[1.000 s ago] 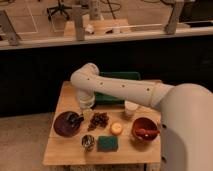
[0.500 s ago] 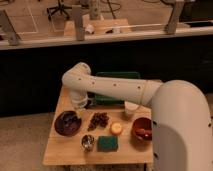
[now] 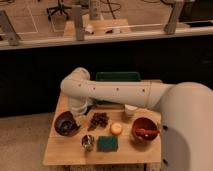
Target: Wipe purple bowl with brush
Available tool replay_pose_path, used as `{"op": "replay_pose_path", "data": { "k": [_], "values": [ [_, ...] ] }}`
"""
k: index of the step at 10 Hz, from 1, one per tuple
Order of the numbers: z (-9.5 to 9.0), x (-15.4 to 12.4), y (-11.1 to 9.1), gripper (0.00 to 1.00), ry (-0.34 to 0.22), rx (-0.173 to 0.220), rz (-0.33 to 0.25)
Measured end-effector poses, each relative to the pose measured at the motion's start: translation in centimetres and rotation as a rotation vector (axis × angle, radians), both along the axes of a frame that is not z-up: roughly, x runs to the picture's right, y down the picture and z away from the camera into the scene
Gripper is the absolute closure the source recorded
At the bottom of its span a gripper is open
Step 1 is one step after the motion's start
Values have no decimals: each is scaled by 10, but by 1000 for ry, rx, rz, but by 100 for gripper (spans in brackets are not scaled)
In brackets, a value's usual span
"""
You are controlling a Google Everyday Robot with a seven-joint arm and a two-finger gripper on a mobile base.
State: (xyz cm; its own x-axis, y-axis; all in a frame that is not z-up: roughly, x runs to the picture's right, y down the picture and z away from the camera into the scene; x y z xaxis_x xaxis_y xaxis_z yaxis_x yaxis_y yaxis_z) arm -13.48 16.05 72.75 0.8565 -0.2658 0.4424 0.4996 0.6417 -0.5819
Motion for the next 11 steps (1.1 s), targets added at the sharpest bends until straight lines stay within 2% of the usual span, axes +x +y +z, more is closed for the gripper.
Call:
{"op": "replay_pose_path", "data": {
  "k": [3,6,8,11],
  "values": [
    [6,21,5,96,28,-5,-1],
    [18,33,-3,96,64,0,14],
    [24,29,-14,96,72,13,23],
    [21,2,-18,96,49,23,14]
  ]
}}
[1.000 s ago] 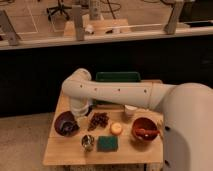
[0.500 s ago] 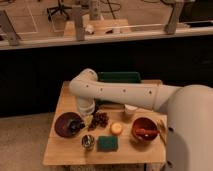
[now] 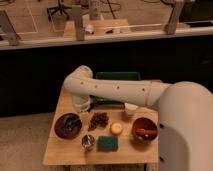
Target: Wipe purple bowl with brush
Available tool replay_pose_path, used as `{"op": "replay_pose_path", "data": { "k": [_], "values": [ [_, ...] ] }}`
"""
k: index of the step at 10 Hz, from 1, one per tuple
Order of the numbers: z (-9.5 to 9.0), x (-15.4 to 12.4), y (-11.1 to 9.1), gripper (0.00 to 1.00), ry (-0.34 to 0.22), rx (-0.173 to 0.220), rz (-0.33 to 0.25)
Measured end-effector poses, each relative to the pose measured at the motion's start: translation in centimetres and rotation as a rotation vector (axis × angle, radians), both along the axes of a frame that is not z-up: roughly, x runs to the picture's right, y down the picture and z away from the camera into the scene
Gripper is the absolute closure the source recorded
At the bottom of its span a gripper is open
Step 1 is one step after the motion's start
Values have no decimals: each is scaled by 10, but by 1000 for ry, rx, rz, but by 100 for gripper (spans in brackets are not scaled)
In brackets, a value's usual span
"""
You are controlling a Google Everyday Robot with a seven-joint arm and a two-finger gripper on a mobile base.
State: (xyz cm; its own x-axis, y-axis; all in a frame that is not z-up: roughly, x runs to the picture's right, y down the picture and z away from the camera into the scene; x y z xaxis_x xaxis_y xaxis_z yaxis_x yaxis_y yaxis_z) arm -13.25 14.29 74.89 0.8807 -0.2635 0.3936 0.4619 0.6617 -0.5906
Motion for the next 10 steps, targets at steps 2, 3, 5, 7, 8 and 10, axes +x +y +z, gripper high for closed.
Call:
{"op": "replay_pose_path", "data": {
  "k": [2,3,5,7,8,10],
  "values": [
    [-5,-13,2,96,-18,3,-10],
    [-9,-18,3,96,-30,6,-15],
    [-18,-24,8,96,-52,6,-25],
    [-32,-22,20,96,-77,-6,-27],
    [-34,-20,23,96,-79,-11,-28],
    [-35,-21,23,96,-81,-10,-29]
  ]
}}
